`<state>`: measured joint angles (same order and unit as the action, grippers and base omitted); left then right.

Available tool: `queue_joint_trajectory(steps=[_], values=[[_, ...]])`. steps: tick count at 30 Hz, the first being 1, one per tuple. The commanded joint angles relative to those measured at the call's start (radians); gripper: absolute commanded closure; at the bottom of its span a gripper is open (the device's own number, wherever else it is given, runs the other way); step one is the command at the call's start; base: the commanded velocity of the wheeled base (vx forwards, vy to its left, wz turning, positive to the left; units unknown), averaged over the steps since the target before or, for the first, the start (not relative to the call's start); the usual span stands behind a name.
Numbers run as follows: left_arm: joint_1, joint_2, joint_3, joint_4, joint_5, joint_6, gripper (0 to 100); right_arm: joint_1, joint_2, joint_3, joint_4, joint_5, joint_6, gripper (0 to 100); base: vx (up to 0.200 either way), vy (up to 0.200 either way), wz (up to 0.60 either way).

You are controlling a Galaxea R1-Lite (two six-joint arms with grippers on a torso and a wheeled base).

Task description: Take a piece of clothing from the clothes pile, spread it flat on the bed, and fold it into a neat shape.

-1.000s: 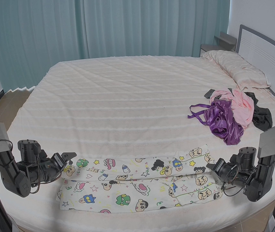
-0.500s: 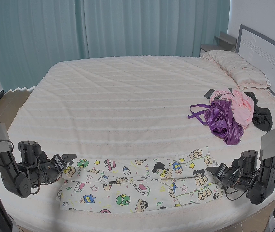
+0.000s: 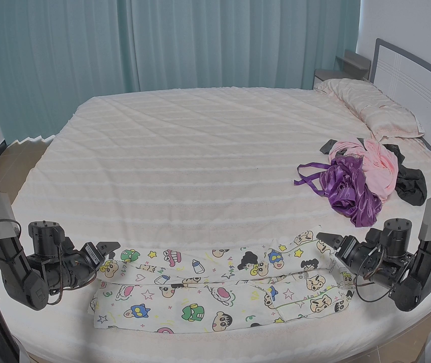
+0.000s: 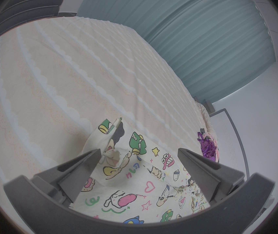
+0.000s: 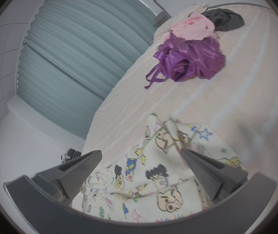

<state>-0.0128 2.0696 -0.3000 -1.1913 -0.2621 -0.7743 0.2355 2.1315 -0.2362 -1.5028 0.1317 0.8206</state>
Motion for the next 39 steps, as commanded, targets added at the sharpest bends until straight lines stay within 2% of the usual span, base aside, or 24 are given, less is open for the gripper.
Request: queue_joint_trajectory(steps=[1,4,6,7,14,22,32,39], values=[[-0.001,-0.002,0.004,-0.001,0.0,0.0,0,0.077,-0.021,-0.18,0.142,-0.007,0.002,0,0.0,0.0,0.0],[-0.001,0.0,0.009,-0.001,0.0,0.0,0,0.116,-0.007,-0.273,0.211,-0.007,0.005,0,0.0,0.0,0.0],[-0.001,0.0,0.009,-0.001,0.0,0.0,0,0.119,-0.005,-0.276,0.213,-0.007,0.005,0,0.0,0.0,0.0],[-0.001,0.0,0.009,-0.001,0.0,0.0,0,0.148,0.039,-0.33,0.225,-0.007,0.005,0,0.0,0.0,0.0],[-0.003,0.003,0.009,-0.001,0.0,0.001,0,0.148,0.192,-0.41,0.225,-0.009,0.005,0,0.0,0.0,0.0],[-0.004,0.001,0.009,0.001,0.0,0.001,0,0.084,0.239,-0.391,0.214,-0.007,0.008,0,0.0,0.0,0.0],[-0.004,-0.008,0.022,-0.001,0.0,0.003,0,0.068,0.235,-0.368,0.211,-0.009,0.011,0,0.0,0.0,0.0],[-0.003,-0.046,0.018,-0.019,0.034,0.032,0,0.028,0.058,-0.264,0.205,-0.009,0.011,0,0.0,0.0,0.0]])
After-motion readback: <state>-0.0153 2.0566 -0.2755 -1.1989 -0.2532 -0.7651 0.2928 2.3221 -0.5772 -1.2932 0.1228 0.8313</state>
